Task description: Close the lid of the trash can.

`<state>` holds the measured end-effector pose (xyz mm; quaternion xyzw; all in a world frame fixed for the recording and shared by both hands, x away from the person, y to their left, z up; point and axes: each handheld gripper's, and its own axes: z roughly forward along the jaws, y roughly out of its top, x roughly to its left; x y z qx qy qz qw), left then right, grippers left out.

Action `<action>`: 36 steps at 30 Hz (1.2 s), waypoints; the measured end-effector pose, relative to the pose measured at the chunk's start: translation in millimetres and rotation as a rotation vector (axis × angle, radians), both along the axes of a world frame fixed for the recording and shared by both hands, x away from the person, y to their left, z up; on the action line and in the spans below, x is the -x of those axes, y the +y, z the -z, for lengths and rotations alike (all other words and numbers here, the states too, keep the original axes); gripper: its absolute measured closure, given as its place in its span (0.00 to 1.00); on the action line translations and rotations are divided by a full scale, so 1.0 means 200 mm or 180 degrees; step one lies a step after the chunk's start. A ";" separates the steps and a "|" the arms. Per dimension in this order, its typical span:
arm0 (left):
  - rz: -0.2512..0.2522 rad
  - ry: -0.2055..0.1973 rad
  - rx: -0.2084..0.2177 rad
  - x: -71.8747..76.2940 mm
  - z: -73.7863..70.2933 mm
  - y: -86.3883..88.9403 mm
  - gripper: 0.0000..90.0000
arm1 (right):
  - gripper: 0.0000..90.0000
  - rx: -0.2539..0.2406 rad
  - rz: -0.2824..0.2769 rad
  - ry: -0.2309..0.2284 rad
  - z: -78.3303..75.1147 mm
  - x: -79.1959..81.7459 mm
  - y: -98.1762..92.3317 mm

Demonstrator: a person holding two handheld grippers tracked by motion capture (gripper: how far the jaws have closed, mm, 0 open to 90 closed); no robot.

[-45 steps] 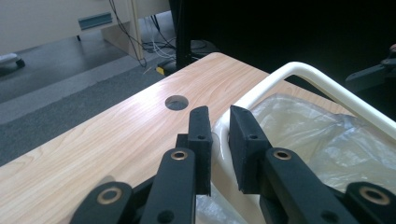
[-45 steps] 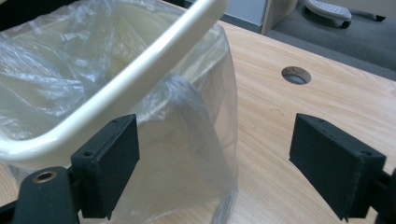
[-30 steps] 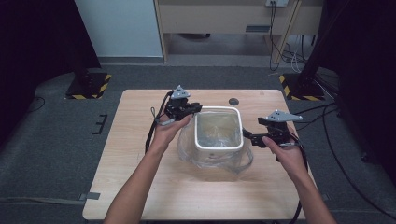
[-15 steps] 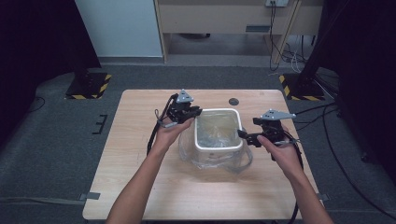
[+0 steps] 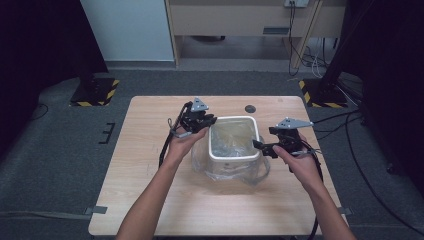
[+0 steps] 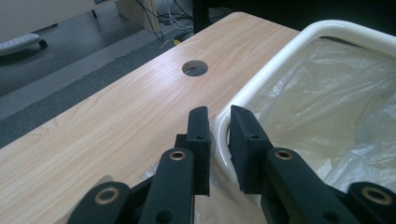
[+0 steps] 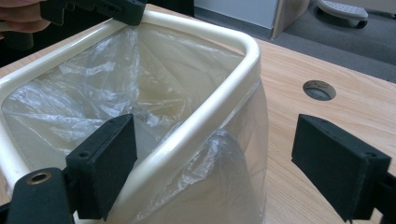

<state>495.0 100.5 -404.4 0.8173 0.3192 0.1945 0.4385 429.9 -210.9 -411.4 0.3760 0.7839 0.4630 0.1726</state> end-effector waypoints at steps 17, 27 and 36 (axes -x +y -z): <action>-0.0002 -0.0056 -0.0130 0.01 0.00 -0.01 0.86 | 0.16 -0.0229 0.0027 -0.0016 0.01 -0.03 -0.01; -0.0006 -0.0094 -0.0172 0.01 0.01 -0.02 0.86 | 0.15 -0.0606 0.0000 0.0228 0.07 -0.11 -0.07; -0.0020 -0.0116 -0.0163 0.02 0.01 -0.03 0.86 | 0.15 -0.0799 -0.0037 0.0349 0.13 -0.11 -0.08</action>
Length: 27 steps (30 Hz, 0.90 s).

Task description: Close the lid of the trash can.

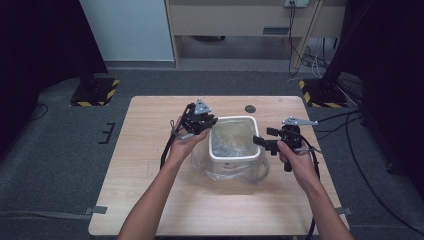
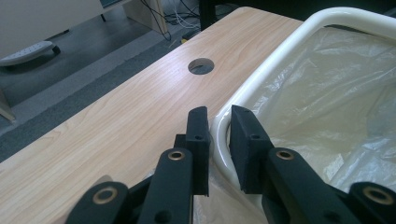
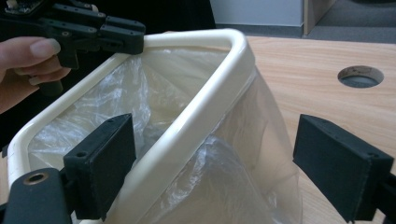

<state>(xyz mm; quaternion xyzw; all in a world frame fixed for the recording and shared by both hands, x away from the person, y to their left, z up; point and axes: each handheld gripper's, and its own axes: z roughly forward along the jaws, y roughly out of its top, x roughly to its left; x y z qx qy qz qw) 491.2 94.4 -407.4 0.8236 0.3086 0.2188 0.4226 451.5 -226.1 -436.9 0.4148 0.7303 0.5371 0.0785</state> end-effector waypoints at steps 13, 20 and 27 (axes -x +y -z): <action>-0.0073 -0.0062 0.0010 0.01 0.02 0.00 0.77 | 0.14 0.0016 -0.0002 0.0037 0.03 0.00 0.02; -0.0236 -0.0125 0.0200 0.03 -0.02 0.04 0.36 | 0.11 0.0130 0.0020 -0.0137 -0.03 0.01 0.02; -0.0411 -0.0050 0.0322 0.08 -0.06 0.14 0.14 | 0.08 0.0106 0.0272 -0.0363 -0.05 0.01 -0.03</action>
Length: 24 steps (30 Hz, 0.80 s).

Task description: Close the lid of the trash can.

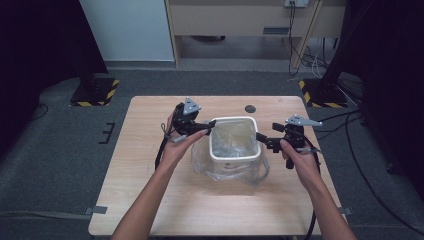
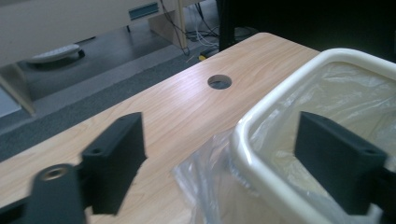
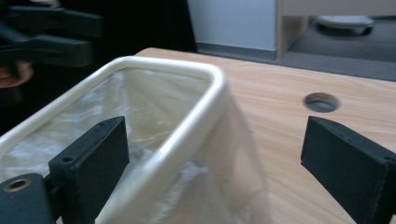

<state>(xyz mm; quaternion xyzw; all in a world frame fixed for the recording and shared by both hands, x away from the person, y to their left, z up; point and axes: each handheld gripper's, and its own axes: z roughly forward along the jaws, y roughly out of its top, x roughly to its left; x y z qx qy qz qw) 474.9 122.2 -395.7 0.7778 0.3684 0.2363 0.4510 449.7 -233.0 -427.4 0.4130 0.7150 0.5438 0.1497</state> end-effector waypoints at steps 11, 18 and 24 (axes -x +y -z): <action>-0.0178 0.0046 0.0066 0.05 0.05 0.18 0.08 | 0.08 0.0154 0.0242 0.0006 -0.01 -0.03 -0.10; -0.0246 0.0101 0.0027 0.07 0.12 0.28 0.07 | 0.09 0.0296 0.0384 0.0105 0.04 -0.04 -0.16; -0.0330 0.0242 -0.0041 0.07 0.23 0.35 0.07 | 0.09 0.0419 0.0523 0.0275 0.13 -0.06 -0.21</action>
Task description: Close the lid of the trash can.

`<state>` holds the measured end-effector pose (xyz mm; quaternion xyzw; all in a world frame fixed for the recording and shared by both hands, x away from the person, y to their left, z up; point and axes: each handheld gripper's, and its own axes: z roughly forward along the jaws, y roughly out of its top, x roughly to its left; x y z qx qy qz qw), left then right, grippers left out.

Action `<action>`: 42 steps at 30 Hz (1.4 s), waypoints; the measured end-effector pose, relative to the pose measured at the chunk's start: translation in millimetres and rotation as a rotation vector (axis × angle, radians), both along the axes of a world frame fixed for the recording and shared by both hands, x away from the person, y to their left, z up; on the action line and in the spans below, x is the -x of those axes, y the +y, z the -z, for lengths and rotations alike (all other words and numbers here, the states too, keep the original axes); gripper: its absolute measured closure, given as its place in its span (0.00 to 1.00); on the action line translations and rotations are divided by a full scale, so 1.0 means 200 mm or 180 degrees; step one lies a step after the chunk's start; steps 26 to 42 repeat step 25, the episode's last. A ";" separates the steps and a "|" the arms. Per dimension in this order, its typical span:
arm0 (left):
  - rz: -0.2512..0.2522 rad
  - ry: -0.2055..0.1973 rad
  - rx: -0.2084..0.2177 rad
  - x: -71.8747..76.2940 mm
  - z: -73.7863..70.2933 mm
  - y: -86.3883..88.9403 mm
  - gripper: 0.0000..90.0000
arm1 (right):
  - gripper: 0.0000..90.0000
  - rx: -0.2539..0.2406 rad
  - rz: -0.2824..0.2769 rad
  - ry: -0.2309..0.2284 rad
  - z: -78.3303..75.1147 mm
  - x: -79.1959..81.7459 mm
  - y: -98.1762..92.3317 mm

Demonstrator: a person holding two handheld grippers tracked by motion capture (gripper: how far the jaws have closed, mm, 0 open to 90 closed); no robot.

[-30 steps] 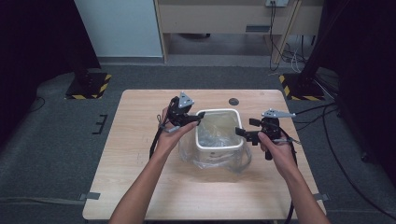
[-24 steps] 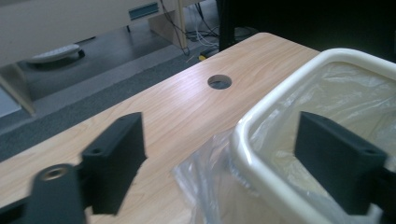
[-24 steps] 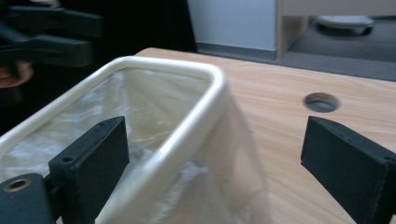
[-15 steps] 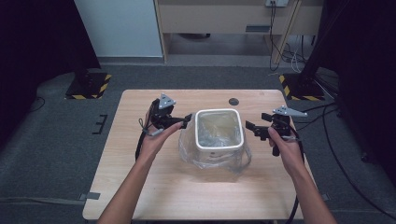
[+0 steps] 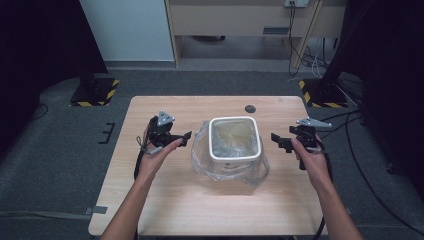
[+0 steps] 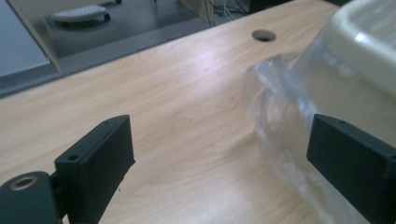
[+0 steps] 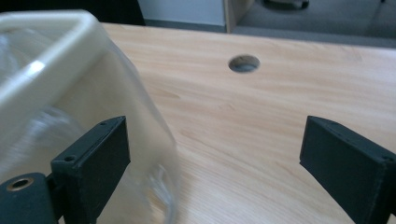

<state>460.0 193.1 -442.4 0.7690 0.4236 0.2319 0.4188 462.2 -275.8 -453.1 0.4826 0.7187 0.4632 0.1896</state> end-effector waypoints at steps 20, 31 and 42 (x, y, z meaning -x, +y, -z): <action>-0.0202 0.0555 -0.0315 0.06 0.47 0.19 0.06 | 0.11 0.0588 0.0417 0.0583 0.41 -0.07 -0.01; -0.0185 0.0553 -0.0329 0.07 0.47 0.20 0.05 | 0.06 0.0838 0.0368 0.0461 0.43 -0.07 0.02; -0.0185 0.0553 -0.0329 0.07 0.47 0.20 0.05 | 0.06 0.0838 0.0368 0.0461 0.43 -0.07 0.02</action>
